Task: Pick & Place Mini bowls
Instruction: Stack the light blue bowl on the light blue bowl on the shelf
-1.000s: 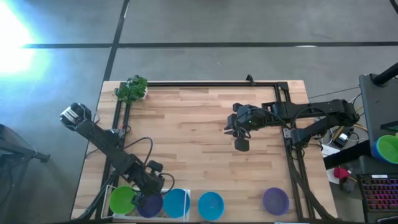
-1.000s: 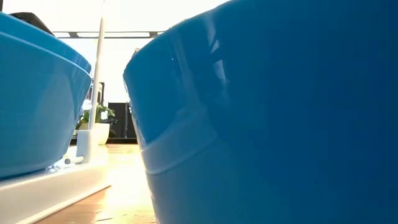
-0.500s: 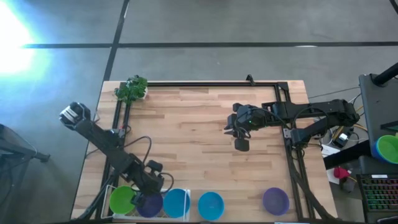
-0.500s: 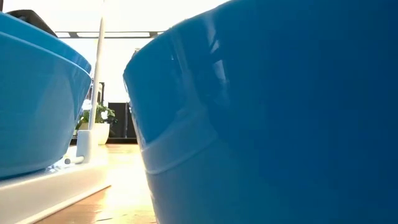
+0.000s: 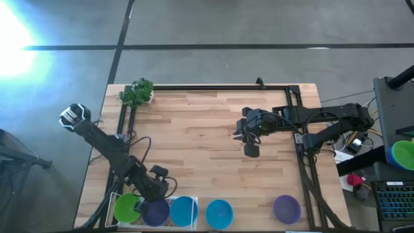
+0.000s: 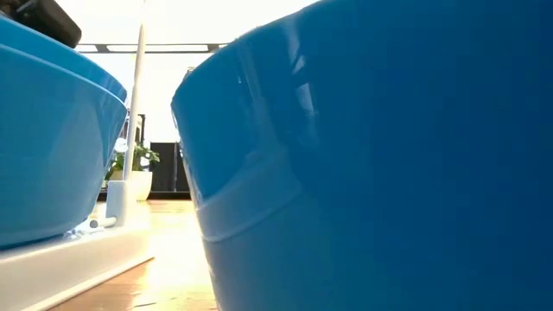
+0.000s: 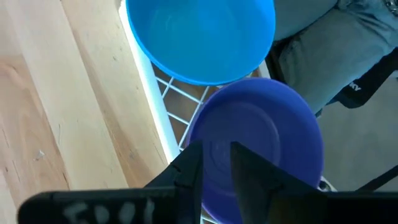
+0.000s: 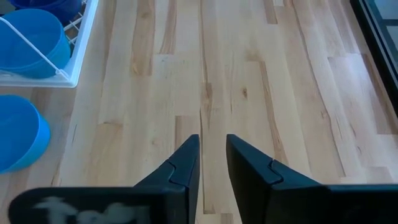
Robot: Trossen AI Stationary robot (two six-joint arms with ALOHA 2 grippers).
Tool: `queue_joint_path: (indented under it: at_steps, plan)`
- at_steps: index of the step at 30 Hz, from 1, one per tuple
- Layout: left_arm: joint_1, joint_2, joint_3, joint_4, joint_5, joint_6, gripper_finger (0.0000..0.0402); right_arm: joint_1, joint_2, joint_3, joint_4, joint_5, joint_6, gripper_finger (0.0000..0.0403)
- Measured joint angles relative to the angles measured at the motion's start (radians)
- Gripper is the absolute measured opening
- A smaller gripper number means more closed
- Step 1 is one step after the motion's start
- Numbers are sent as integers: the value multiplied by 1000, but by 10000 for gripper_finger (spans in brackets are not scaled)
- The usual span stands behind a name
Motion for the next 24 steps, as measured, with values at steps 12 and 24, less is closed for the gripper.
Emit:
queue_joint_path:
  at_steps: [12, 24]
  plan:
    - [19, -34, 7, -9, -278, 88, 71, 0, 0, 0, -10, -72, 38, 77]
    - [17, -174, -29, -70, -775, 102, 71, 78, 72, -18, 2, -209, 104, 68]
